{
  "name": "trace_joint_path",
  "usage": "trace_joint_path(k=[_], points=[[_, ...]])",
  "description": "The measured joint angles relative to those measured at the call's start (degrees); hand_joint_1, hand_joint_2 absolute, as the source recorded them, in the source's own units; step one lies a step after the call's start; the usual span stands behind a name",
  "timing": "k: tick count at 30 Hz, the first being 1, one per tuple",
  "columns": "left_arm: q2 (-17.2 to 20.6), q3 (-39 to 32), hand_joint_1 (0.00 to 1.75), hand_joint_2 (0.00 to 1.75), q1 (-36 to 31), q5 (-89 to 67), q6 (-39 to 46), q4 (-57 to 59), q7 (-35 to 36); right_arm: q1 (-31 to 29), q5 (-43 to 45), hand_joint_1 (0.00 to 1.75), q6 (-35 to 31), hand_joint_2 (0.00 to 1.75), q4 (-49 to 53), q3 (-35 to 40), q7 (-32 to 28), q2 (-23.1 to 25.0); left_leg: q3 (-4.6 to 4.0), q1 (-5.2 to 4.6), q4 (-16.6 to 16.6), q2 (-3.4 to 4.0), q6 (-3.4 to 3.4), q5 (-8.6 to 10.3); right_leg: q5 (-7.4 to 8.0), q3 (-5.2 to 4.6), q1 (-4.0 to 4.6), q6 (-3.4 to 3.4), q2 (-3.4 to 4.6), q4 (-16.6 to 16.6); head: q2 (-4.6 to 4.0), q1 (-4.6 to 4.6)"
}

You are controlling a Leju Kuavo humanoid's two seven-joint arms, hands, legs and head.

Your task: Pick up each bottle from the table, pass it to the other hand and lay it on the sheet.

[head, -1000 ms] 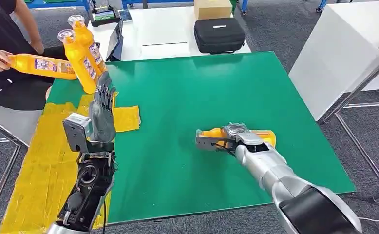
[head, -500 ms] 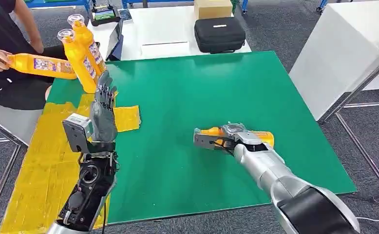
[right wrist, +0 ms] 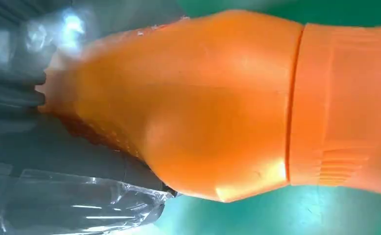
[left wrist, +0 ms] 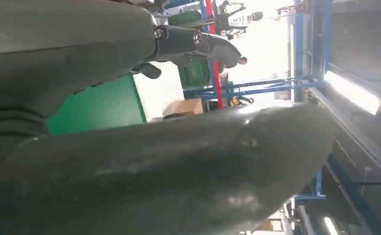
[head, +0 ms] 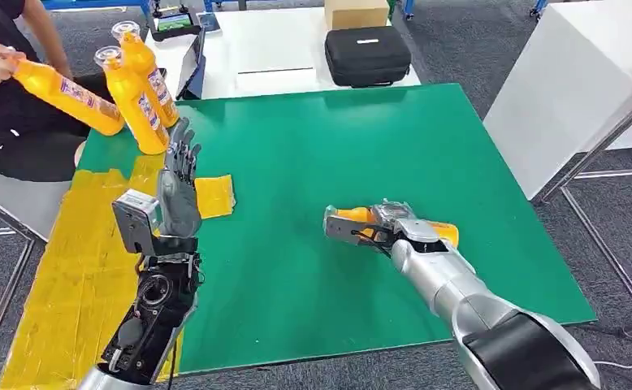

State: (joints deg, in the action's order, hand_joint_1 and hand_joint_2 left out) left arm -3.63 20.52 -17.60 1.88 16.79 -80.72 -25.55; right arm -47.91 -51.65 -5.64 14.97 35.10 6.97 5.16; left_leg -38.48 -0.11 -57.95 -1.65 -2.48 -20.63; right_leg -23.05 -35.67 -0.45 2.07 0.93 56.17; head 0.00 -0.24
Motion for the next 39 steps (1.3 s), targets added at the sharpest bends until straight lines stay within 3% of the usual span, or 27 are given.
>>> trace_joint_path(k=[12,13,15,16,23,39], points=[[0.2,0.3,0.00,0.00,-0.2,0.0,0.0,0.3,0.0,0.0,0.0,1.71,-0.1,1.75,0.0,-0.8,0.0,0.0,-0.15,0.01,0.0,0.00,0.00,0.00,-0.01,-0.16,0.00,0.00,0.00,0.0,0.00,0.00],[0.2,0.3,0.00,0.00,-0.2,0.0,0.0,0.4,0.0,0.0,0.0,0.00,-0.1,1.75,0.0,-0.8,0.0,0.0,-0.15,0.00,0.0,0.00,0.00,0.00,-0.01,-0.16,0.00,0.00,0.00,0.0,0.00,0.00],[0.2,0.3,0.00,0.00,-0.2,0.0,0.0,0.4,0.0,0.0,0.0,0.00,-0.1,1.75,0.0,-0.8,0.0,0.0,-0.15,0.00,0.0,0.00,0.00,0.00,-0.01,-0.16,0.00,0.00,0.00,0.0,0.00,0.00],[0.3,0.3,0.00,0.00,-0.2,0.0,0.0,0.4,0.0,0.0,-0.1,0.00,-0.1,0.00,0.0,-0.8,0.0,0.0,-0.15,0.00,0.0,0.00,0.00,0.00,-0.01,-0.16,0.00,0.00,0.00,0.0,0.00,0.00],[0.3,0.3,0.00,0.00,-0.4,1.1,0.6,0.6,-0.8,0.0,-2.3,0.00,2.6,0.00,0.0,-0.8,0.0,0.0,-0.15,0.01,0.0,0.00,0.00,0.00,-0.01,-0.16,0.00,-0.01,0.00,0.0,0.00,0.00],[0.5,0.3,0.00,0.00,-1.5,1.2,0.4,1.3,-1.0,0.7,-5.0,0.00,1.3,0.00,0.2,-0.8,-1.9,-1.7,-0.16,0.00,0.0,-0.01,0.00,0.00,0.00,-0.17,-0.01,0.00,-0.01,0.0,0.00,-0.02]])
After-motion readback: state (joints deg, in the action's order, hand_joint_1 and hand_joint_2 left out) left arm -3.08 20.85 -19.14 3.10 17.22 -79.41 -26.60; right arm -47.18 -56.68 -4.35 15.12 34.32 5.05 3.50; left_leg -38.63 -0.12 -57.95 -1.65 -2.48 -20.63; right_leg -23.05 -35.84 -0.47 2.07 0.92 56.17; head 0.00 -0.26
